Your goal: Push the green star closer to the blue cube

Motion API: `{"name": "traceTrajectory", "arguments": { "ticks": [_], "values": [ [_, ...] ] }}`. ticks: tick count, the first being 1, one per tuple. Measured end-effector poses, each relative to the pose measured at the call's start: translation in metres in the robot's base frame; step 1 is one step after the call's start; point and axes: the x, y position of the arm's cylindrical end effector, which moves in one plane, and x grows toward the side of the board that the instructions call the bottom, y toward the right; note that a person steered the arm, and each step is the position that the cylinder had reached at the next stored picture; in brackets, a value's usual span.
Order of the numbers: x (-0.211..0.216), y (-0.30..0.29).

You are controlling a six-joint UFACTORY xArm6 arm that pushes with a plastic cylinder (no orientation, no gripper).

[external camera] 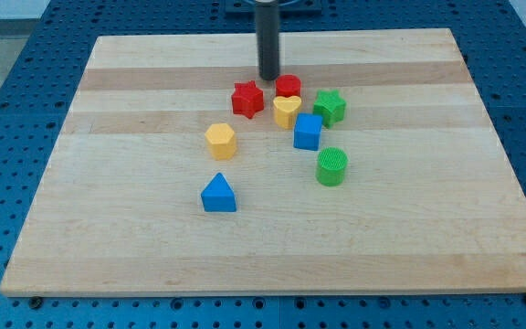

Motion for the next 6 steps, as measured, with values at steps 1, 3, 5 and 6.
{"name": "traceTrajectory", "arguments": {
  "ticks": [1,3,5,6],
  "values": [
    [0.002,0.044],
    [0.035,0.101],
    [0.075,0.104],
    [0.079,0.09]
  ]
}}
